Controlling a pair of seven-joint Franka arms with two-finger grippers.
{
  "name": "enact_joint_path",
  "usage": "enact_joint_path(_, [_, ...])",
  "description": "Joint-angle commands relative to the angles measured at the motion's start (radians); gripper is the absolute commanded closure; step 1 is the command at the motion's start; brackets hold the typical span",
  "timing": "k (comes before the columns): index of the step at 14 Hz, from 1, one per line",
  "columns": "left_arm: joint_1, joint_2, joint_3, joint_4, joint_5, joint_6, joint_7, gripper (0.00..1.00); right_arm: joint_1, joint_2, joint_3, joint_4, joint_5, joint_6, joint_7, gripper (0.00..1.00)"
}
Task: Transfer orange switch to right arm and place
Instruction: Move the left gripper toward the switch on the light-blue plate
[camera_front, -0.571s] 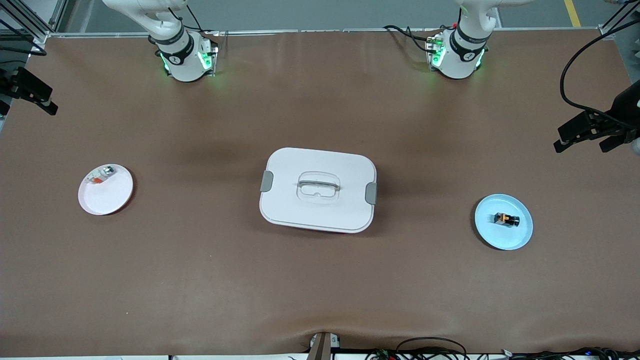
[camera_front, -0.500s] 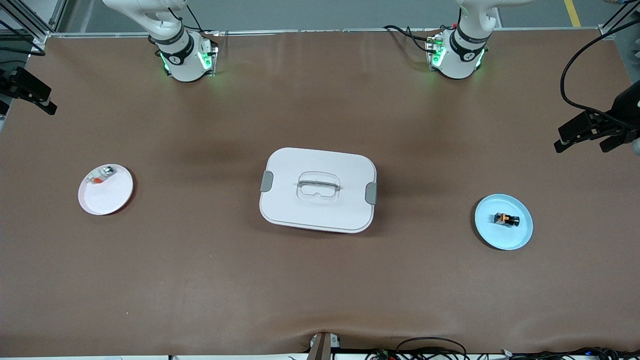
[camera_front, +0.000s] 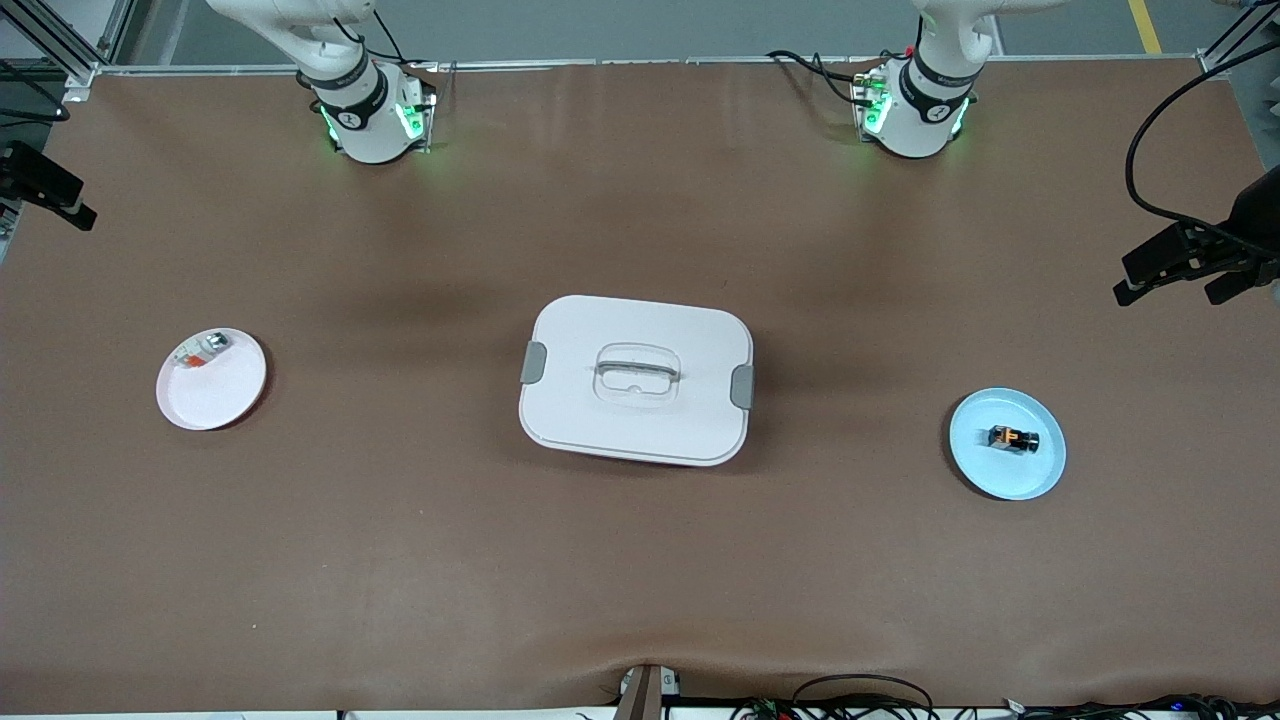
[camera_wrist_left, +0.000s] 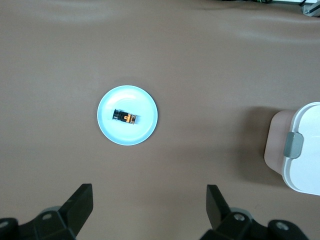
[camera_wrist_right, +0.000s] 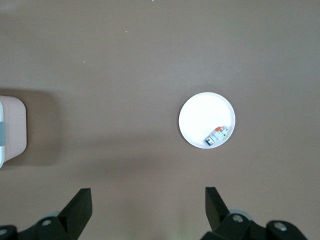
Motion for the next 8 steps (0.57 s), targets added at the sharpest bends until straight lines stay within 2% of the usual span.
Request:
enact_joint_path(1, [0.006, 0.002, -0.003, 0.007, 0.029, -0.003, 0.025, 0.00, -0.001, -0.004, 0.013, 0.001, -0.001, 0.004, 0.002, 0.00])
enact_joint_path(5, [0.061, 0.032, -0.001, 0.005, 0.035, 0.000, 0.045, 0.00, -0.003, -0.003, 0.013, 0.002, -0.001, 0.011, 0.002, 0.00])
enact_joint_path(8, [0.104, 0.095, -0.001, -0.005, 0.043, 0.001, 0.091, 0.00, -0.001, -0.003, 0.013, 0.001, -0.001, 0.014, 0.002, 0.00])
